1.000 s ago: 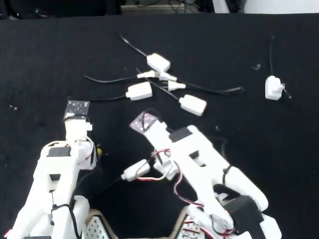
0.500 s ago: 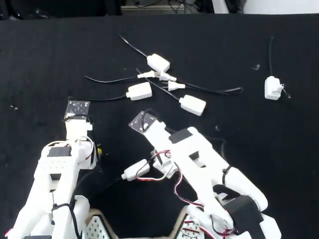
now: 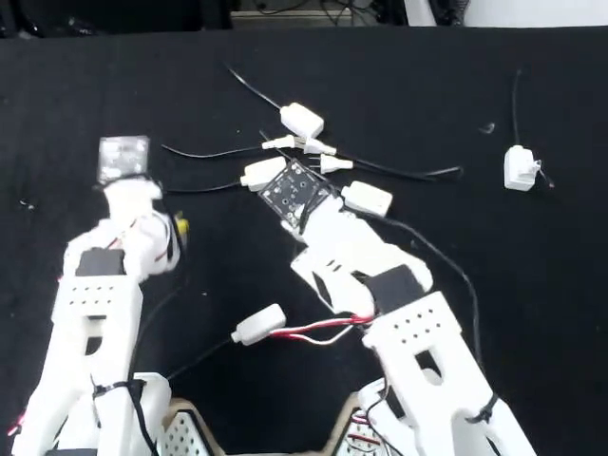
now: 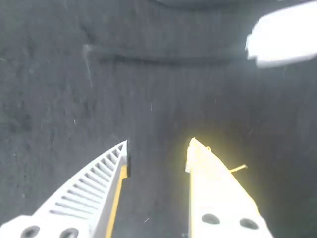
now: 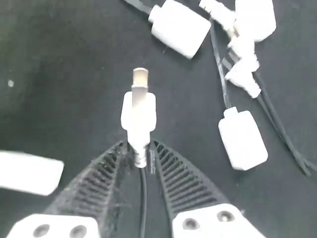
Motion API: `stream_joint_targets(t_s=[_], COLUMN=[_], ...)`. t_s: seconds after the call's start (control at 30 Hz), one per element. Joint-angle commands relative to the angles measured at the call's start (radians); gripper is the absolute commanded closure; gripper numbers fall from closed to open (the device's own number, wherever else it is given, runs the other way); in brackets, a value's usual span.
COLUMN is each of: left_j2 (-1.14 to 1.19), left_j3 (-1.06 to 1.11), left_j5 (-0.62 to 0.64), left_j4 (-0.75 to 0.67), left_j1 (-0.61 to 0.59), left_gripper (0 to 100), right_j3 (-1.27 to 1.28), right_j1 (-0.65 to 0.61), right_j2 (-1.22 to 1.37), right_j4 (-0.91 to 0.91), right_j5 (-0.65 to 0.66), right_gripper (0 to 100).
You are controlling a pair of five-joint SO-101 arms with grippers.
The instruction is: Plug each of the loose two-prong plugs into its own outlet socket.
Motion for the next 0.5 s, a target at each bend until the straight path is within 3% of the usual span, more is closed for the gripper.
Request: stream_joint_targets(t_s=[0.0, 0.13, 0.27, 0.47], left_j2=[-0.011, -0.011, -0.063, -0.419], left_j3=[-0.15, -0.182, -0.107, 0.2], left_j5=[0.226, 0.321, 0.347, 0.336], left_j4=[-0.014, -0.014, -0.031, -0.255], left_j1=[0.045, 0.163, 0.251, 0.26], left_gripper=[80, 80, 80, 80], right_j3=[0.038, 0.107, 0.127, 0.084], right_j1=[-0.009, -0.046, -0.057, -0.068], right_j2=[-0.004, 0.067, 0.15, 0.232], right_j4=[-0.16, -0.373, -0.47, -0.474], right_j5=[-0.023, -0.035, -0.101, -0.101], right_gripper=[98.8, 98.8, 98.8, 98.8])
